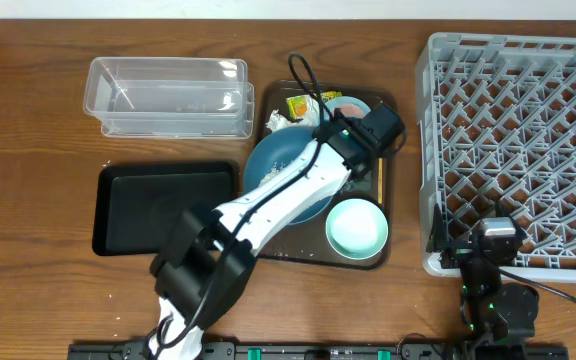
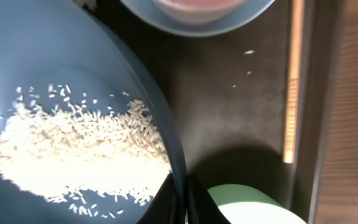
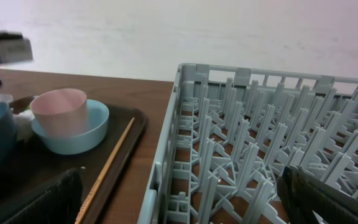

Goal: Sort waste into correct bins and load items into the dishwasher rack
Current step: 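Grasp the blue plate rim with the left gripper, then lift the blue plate and carry it left over the black tray, then tilt the blue plate to pour rice onto the black tray, then return the blue plate to the brown tray and release it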

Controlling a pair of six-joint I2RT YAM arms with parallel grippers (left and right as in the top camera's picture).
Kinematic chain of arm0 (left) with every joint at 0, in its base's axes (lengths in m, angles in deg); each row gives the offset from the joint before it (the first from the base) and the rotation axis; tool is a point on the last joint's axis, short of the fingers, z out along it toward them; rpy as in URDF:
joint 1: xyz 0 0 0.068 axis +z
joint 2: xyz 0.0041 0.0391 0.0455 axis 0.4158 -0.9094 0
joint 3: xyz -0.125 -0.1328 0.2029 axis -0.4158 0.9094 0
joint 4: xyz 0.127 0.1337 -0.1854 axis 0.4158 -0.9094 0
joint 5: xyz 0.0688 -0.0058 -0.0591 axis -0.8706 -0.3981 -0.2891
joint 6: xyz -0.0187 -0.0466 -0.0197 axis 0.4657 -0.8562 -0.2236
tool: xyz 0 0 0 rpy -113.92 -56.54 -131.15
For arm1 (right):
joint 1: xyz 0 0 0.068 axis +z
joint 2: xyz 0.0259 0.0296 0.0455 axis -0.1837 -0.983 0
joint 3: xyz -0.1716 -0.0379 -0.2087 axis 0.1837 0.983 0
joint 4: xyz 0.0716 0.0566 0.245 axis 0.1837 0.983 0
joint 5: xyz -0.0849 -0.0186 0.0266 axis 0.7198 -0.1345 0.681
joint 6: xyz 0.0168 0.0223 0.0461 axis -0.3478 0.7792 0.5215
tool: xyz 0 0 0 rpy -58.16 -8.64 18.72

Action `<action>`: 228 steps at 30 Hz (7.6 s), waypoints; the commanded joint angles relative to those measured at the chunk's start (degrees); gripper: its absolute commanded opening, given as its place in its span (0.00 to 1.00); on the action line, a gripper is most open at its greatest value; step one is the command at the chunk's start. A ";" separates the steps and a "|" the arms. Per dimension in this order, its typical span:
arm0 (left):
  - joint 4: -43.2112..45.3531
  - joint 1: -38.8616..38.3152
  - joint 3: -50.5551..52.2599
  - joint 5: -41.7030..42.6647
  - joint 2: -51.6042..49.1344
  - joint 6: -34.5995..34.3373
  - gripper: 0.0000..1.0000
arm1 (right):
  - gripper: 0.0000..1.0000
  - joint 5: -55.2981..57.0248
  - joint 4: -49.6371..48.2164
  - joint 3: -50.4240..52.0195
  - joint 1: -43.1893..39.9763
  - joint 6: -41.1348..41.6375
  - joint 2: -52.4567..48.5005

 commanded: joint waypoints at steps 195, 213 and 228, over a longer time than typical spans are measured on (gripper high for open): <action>8.09 9.75 20.70 10.75 35.78 9.68 0.06 | 0.99 0.15 0.07 0.22 -0.26 -0.68 0.31; 16.04 2.56 20.72 8.33 18.88 11.10 0.06 | 0.99 0.15 0.04 0.22 -0.26 -0.66 0.31; 13.49 2.47 20.79 13.16 16.55 7.65 0.13 | 0.99 0.15 0.07 0.22 -0.26 -0.68 0.31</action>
